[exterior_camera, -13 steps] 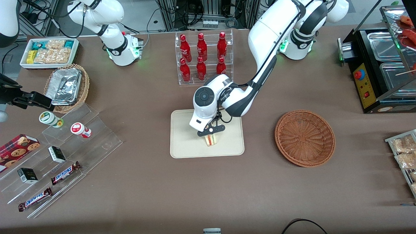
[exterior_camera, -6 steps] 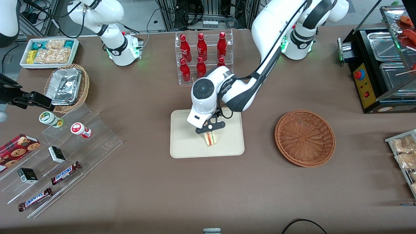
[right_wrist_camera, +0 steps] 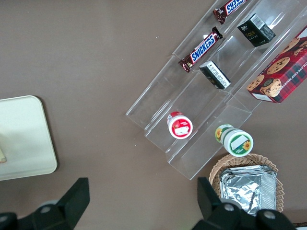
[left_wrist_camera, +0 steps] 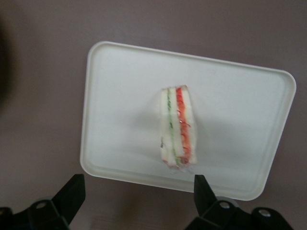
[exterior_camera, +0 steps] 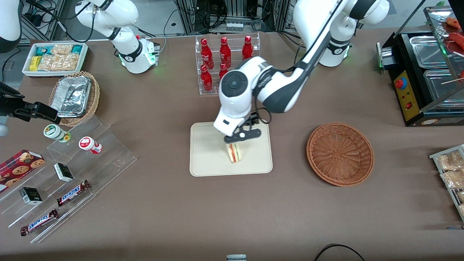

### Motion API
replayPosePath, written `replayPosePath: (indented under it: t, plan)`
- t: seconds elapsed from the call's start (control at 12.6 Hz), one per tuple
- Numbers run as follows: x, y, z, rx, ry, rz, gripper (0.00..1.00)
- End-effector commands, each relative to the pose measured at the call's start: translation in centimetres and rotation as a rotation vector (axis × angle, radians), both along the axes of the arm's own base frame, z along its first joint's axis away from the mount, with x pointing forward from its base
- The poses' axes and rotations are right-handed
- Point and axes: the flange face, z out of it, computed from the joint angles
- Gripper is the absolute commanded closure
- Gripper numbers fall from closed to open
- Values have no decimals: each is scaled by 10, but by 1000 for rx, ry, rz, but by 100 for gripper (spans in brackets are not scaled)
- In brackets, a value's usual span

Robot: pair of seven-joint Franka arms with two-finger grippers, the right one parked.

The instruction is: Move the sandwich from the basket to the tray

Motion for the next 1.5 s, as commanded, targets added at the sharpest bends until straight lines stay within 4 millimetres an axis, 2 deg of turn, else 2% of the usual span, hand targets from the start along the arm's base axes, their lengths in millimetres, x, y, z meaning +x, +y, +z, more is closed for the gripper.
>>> replayPosePath:
  t: [0.0,0.08,0.4,0.55,0.87,1.03,1.19,1.42]
  plan:
    - [19,48,23,13,24,-50,0]
    - [25,67,31,16,36,-76,0]
    - [41,163,62,0,48,-145,0]
    - [39,205,75,-13,55,-169,0]
    - [41,304,109,-58,95,-219,0]
    - [38,342,125,-59,116,-207,0]
    - [32,367,145,-61,108,-193,0]
    - [13,401,175,-57,132,-183,0]
